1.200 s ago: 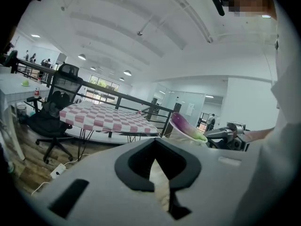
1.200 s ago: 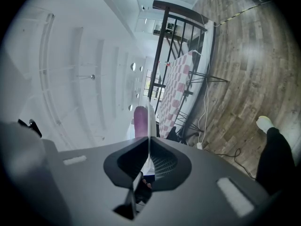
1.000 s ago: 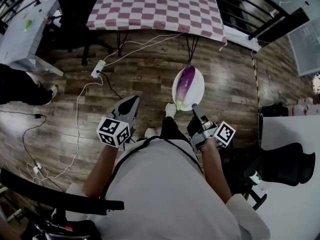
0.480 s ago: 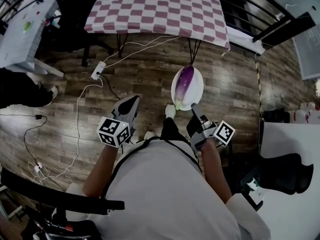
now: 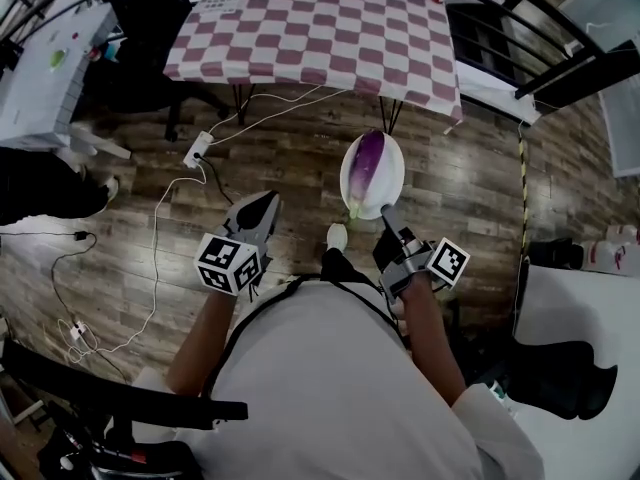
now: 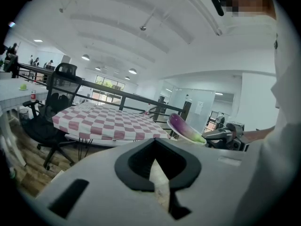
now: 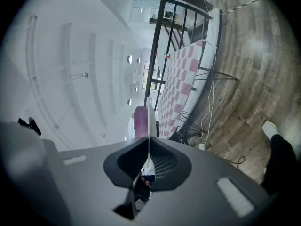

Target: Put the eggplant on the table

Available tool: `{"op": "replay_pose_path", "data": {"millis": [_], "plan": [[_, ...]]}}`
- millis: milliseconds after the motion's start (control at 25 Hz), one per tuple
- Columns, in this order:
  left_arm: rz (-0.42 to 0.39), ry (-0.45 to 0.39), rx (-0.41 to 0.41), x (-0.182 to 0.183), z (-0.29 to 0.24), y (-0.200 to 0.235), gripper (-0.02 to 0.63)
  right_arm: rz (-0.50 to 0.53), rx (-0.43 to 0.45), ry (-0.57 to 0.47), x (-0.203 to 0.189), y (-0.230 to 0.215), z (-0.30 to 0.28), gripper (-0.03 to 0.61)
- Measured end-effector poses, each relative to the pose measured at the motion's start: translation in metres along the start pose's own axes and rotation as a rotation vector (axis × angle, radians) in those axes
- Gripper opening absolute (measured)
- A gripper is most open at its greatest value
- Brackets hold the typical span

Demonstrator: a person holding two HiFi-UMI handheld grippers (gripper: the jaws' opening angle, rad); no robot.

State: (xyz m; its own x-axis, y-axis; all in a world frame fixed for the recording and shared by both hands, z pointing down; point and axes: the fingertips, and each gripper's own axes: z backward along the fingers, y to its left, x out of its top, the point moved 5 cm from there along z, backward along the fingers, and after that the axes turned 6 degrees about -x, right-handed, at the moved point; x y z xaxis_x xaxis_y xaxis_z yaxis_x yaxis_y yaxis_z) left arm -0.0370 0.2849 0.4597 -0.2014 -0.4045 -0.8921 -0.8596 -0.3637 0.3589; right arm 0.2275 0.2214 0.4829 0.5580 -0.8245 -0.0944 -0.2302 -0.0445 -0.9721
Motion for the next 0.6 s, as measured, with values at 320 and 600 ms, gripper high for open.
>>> {"op": "replay_pose_path", "data": {"millis": [320, 600], "plan": [[0.001, -0.006, 0.031, 0.025, -0.069, -0.007, 0.006, 0.01, 0.007, 0.043, 0.077, -0.004, -0.021, 0.02], [-0.003, -0.012, 0.056, 0.04, -0.121, -0.006, 0.006, 0.014, -0.011, 0.068, 0.131, -0.014, -0.036, 0.021]]}}
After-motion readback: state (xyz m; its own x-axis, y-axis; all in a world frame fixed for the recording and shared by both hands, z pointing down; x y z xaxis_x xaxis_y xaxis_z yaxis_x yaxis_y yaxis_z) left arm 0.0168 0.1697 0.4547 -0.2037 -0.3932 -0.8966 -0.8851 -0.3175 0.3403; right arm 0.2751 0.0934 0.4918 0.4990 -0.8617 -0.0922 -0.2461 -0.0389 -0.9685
